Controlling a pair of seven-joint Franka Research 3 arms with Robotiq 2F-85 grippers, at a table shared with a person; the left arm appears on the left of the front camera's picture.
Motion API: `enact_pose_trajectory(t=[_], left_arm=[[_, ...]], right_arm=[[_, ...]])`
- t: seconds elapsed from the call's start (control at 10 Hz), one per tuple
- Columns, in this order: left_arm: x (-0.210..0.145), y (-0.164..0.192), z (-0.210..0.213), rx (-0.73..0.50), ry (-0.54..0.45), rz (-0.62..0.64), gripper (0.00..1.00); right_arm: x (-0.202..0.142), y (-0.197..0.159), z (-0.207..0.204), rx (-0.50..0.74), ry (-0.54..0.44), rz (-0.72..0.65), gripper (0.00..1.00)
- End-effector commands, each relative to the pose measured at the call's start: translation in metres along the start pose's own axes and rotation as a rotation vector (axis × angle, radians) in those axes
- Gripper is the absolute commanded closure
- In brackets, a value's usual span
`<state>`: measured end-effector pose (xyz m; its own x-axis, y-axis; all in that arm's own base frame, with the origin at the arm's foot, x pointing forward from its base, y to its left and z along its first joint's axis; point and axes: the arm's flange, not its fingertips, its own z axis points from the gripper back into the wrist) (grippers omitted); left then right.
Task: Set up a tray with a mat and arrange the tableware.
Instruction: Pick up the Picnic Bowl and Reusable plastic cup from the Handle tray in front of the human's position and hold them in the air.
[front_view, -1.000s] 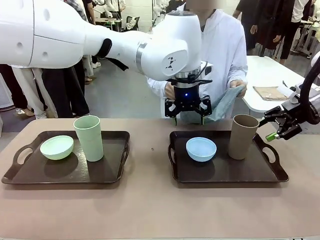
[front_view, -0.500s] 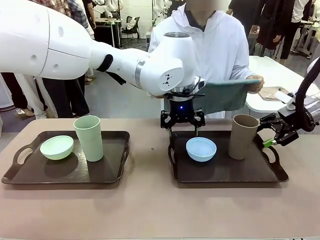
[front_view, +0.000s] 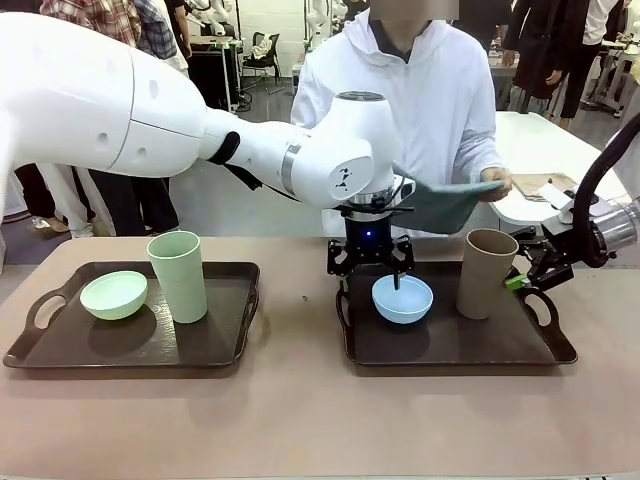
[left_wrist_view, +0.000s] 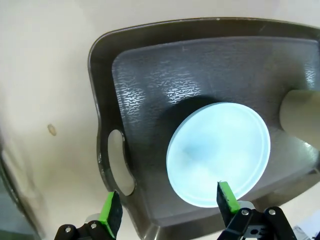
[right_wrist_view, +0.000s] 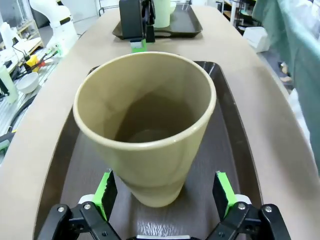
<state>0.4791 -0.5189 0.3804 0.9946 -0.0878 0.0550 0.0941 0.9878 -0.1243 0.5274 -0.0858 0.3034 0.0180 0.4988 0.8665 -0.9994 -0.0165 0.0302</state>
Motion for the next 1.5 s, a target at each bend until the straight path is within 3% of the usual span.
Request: enact_pose_trajectory(t=[0.0,0.7,0.9,1.0,1.1,1.2,1.3,1.4], left_arm=[[0.005,-0.006,-0.001,-0.010,0.017,-0.011,0.00],[0.019,-0.019,-0.031,-0.022,0.079,0.001,0.00],[0.021,-0.018,-0.035,-0.011,0.054,0.027,0.00],[0.021,-0.018,-0.030,0.001,0.022,0.036,0.59],[0.019,-0.017,-0.024,0.003,0.007,0.033,0.59],[0.019,-0.016,-0.020,0.006,-0.002,0.035,1.00],[0.018,-0.016,-0.019,0.007,-0.008,0.039,1.00],[0.020,-0.017,-0.019,0.019,-0.021,0.042,1.00]], right_arm=[[0.000,-0.004,-0.015,0.012,0.004,0.012,0.00],[0.012,0.000,-0.040,0.081,0.009,0.017,0.00],[0.014,0.002,-0.040,0.078,0.011,0.038,0.00],[0.014,0.004,-0.039,0.063,0.002,0.064,0.00],[0.013,0.004,-0.038,0.065,0.014,0.080,0.57],[0.013,0.004,-0.038,0.065,0.016,0.078,0.57],[0.012,0.004,-0.038,0.068,0.020,0.079,1.00],[0.013,0.003,-0.037,0.066,0.023,0.076,0.62]])
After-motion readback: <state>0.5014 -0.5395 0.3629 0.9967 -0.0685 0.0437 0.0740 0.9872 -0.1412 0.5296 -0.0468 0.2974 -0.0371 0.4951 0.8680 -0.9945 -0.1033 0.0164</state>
